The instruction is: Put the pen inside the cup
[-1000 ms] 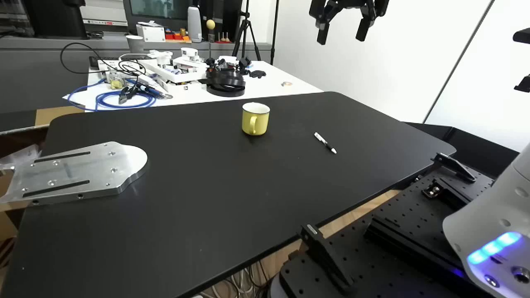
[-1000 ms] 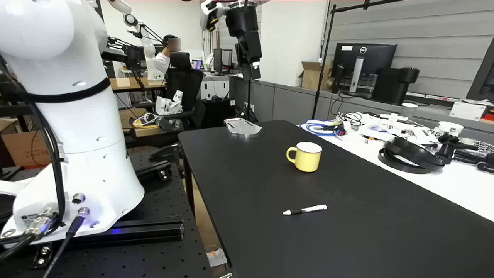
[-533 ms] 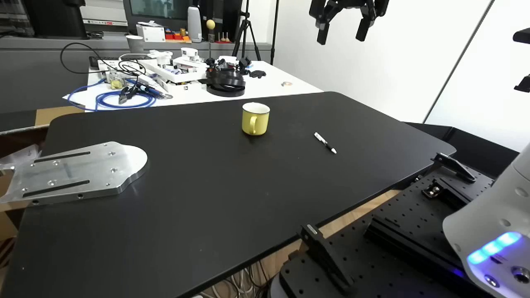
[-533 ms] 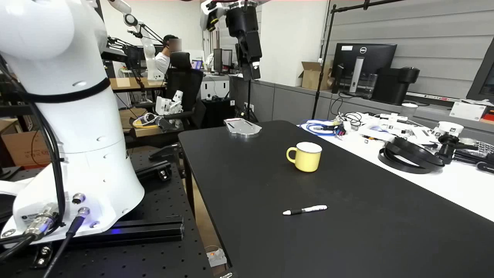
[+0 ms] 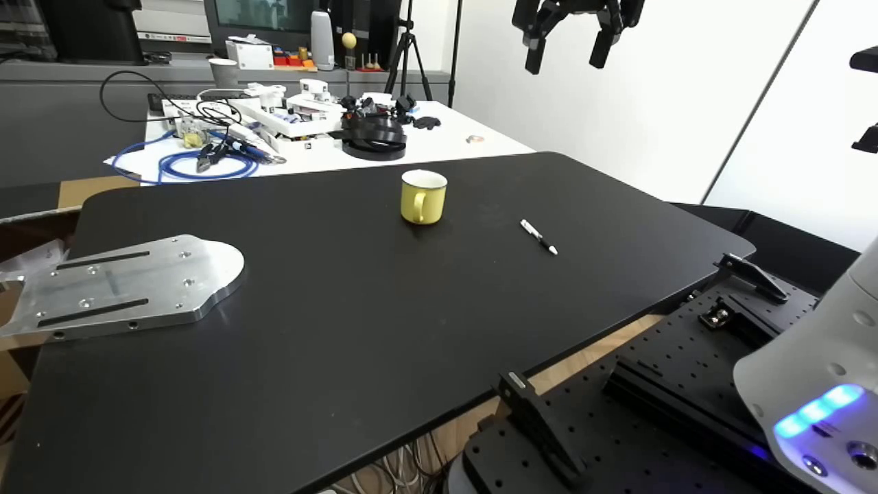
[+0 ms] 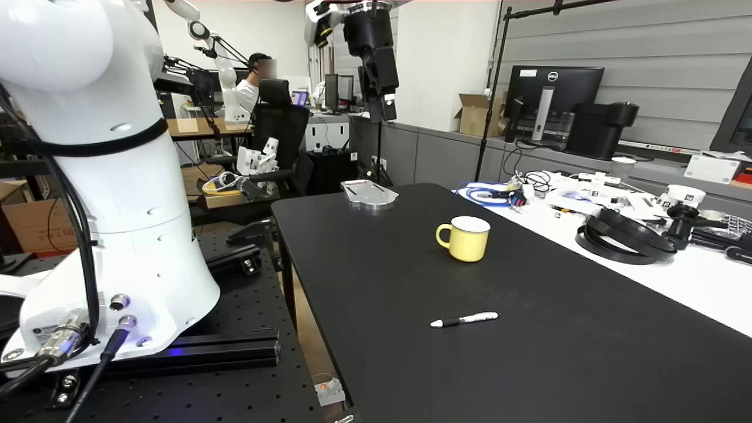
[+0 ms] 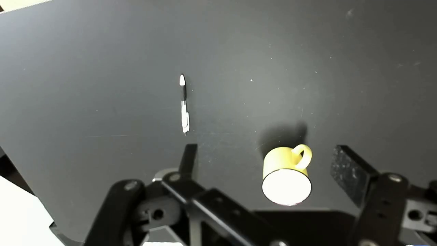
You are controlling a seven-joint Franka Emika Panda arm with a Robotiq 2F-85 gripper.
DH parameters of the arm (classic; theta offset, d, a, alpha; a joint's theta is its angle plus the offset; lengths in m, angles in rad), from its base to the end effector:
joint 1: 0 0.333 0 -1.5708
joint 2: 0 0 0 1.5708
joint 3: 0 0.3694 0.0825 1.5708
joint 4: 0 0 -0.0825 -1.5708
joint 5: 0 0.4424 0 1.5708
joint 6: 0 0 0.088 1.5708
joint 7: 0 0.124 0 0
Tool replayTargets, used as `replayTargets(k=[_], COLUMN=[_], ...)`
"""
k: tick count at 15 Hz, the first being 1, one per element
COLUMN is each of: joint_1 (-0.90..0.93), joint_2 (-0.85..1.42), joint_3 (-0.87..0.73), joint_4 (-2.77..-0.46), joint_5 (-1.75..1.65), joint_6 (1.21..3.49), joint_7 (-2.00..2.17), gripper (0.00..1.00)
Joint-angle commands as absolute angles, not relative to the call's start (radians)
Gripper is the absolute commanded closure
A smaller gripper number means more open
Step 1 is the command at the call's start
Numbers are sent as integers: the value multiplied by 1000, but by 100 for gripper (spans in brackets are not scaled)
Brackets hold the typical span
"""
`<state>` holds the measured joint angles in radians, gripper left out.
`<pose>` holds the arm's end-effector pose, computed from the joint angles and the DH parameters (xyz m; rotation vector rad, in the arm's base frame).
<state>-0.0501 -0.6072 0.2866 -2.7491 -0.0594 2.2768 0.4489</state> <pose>0.3709 0.0783 0.3949 2.9499 -0.3200 0.2567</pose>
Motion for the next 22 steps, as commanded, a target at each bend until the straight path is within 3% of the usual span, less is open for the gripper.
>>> replayTargets(k=[1, 11, 22], joint_1=[-35, 30, 9], joint_2=[-605, -557, -234], joint_3=[270, 59, -27], joint_4=[-2747, -2748, -2687], joint_5=[-72, 171, 215], joint_6=[2273, 2358, 2565], joint_7=[457, 241, 146], gripper=[0, 0, 0])
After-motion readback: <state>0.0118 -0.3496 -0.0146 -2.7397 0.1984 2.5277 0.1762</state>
